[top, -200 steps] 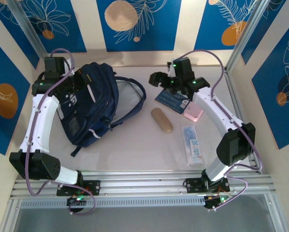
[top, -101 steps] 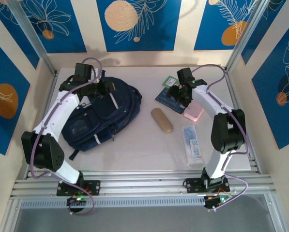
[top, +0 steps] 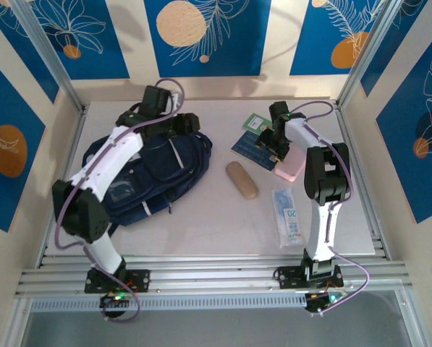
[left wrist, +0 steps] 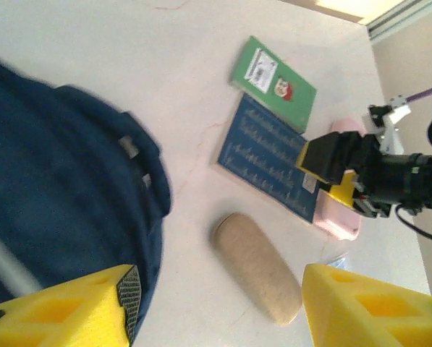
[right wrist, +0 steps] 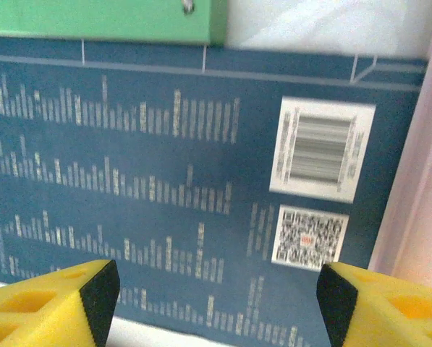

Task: Pack the student bag

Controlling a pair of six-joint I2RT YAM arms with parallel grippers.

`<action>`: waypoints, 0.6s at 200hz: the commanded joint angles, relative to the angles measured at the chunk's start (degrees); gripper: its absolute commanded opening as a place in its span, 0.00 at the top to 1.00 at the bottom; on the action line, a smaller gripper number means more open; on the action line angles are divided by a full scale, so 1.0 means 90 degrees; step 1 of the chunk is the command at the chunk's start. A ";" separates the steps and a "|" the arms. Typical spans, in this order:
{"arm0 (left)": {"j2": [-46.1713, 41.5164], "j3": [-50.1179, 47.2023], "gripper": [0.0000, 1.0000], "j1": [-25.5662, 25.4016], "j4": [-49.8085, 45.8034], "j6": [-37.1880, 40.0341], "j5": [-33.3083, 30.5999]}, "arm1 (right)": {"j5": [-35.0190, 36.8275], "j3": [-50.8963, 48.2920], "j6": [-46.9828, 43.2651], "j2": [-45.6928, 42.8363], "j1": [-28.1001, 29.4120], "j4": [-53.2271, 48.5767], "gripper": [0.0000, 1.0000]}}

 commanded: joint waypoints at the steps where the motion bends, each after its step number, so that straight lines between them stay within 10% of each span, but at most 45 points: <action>1: 0.0725 0.0715 0.37 -0.0284 -0.0027 0.0192 0.0190 | 0.0170 0.0369 -0.0071 0.0210 -0.0064 -0.0497 0.26; 120: 0.4563 0.4181 0.27 -0.0952 -0.0271 -0.0145 0.0245 | 0.0381 0.0480 -0.0620 0.0529 -0.0434 -0.1083 0.23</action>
